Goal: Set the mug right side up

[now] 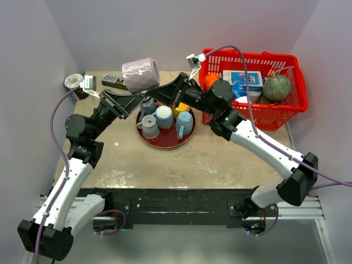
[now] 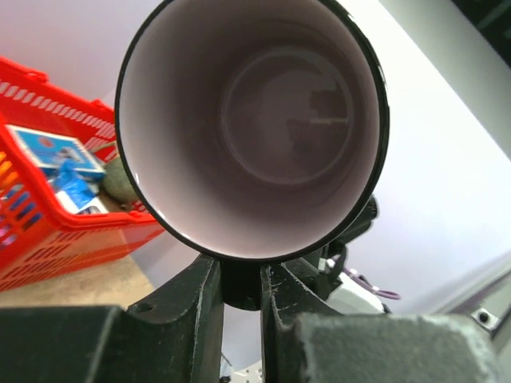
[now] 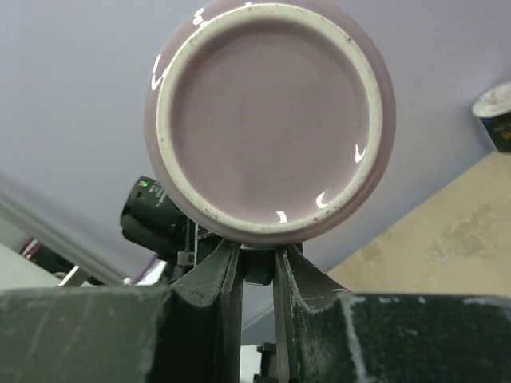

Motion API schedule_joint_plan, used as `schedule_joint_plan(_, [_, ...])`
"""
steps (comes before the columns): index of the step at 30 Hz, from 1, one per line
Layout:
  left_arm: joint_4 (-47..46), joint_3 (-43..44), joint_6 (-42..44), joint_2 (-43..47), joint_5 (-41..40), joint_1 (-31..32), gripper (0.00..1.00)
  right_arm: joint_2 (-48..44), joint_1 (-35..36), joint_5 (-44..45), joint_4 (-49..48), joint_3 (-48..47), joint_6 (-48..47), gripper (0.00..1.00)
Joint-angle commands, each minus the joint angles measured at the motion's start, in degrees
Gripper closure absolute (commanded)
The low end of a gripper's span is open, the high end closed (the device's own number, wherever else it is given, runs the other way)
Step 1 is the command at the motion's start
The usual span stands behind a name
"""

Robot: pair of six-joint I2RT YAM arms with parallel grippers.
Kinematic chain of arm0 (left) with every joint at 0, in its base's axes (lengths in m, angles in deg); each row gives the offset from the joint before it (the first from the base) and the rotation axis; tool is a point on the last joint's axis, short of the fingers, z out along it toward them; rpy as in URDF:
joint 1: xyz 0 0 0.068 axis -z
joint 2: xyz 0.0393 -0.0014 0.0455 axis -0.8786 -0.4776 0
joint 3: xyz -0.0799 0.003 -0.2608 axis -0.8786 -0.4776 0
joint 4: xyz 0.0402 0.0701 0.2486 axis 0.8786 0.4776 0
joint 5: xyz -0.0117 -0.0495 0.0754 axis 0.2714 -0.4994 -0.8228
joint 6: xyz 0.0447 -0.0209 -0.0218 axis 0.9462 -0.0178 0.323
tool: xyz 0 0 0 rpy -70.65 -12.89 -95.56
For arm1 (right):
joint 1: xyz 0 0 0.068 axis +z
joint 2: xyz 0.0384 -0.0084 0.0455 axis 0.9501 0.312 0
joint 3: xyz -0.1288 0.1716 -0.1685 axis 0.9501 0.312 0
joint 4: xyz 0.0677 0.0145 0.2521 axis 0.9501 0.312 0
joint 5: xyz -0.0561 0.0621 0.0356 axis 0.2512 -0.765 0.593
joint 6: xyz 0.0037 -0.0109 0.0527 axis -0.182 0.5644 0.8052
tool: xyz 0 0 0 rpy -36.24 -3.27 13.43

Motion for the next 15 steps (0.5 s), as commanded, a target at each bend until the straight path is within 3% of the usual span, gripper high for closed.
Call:
schedule_joint_plan(1, [4.4, 2.3, 8.0, 2.2, -5.9, 0.3, 1.0, -1.1, 1.3, 7.1, 10.2, -0.1, -5.7, 0.86])
schedule_joint_plan(6, [9.6, 3.2, 13.1, 3.7, -8.8, 0.2, 1.0, 0.2, 1.3, 10.3, 13.8, 0.4, -5.4, 0.49])
schedule_joint_plan(9, [16.3, 5.7, 17.5, 3.8, -11.0, 0.2, 1.0, 0.8, 1.3, 11.1, 15.1, 0.2, -5.5, 0.36])
schedule_joint_plan(10, [18.0, 6.4, 18.6, 3.8, -11.4, 0.2, 1.0, 1.4, 1.3, 11.2, 15.4, 0.0, -5.5, 0.27])
schedule_joint_plan(15, [32.5, 12.5, 28.1, 3.1, -16.7, 0.2, 1.0, 4.3, 1.3, 10.4, 19.3, -1.7, -5.9, 0.17])
